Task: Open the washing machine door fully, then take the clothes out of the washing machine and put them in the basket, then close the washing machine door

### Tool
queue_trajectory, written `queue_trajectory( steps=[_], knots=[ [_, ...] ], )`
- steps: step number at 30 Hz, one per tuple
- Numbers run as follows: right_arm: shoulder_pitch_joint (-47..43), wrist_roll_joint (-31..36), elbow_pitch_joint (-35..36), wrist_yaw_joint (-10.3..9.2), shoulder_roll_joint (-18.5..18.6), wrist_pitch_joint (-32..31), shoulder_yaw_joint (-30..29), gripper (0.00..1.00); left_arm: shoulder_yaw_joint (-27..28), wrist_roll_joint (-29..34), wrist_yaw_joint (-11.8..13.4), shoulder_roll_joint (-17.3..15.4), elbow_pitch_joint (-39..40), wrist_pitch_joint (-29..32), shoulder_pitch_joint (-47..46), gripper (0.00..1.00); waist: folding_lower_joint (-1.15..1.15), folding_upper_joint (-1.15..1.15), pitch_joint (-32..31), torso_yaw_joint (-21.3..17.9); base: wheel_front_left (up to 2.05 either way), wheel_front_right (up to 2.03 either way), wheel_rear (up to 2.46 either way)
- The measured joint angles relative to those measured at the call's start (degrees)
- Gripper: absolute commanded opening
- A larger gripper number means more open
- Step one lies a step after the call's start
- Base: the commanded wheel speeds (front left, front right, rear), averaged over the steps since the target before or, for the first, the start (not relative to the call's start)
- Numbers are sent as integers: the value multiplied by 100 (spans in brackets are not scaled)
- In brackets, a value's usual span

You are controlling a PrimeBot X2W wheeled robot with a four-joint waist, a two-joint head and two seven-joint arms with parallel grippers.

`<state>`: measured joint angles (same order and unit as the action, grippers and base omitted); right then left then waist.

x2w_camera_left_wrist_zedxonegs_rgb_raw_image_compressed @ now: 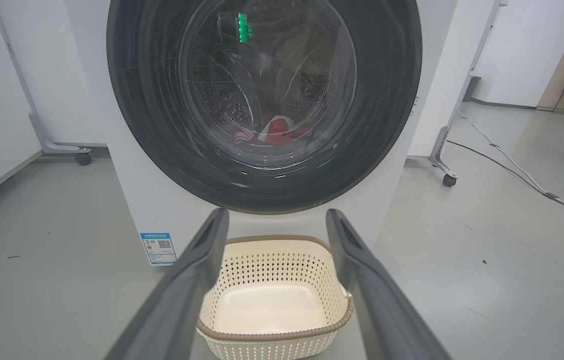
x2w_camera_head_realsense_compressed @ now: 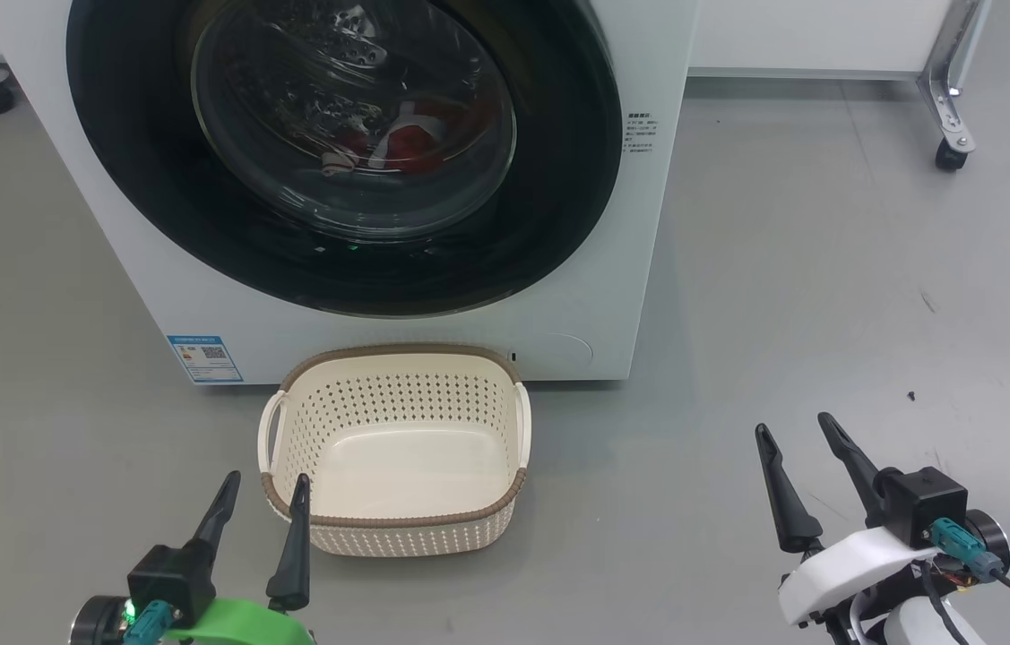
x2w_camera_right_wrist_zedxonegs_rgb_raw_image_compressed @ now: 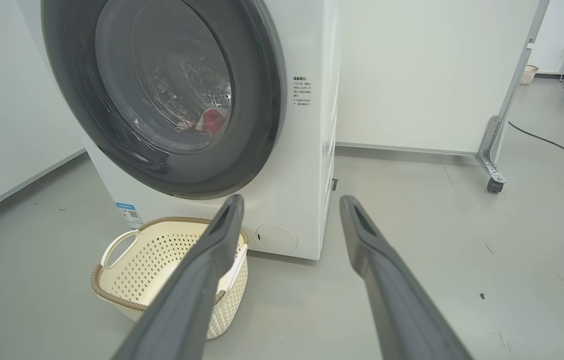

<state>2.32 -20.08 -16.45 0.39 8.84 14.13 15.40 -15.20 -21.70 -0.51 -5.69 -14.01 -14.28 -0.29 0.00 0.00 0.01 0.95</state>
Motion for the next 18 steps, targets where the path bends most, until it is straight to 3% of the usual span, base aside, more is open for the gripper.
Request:
queue_trajectory(
  steps=[18],
  knots=[
    [-20,0,-89,4,-147,5,-223,100,126,-26,48,80,-87,0,-3,100,0,0,8,13,0,0,0]
  ],
)
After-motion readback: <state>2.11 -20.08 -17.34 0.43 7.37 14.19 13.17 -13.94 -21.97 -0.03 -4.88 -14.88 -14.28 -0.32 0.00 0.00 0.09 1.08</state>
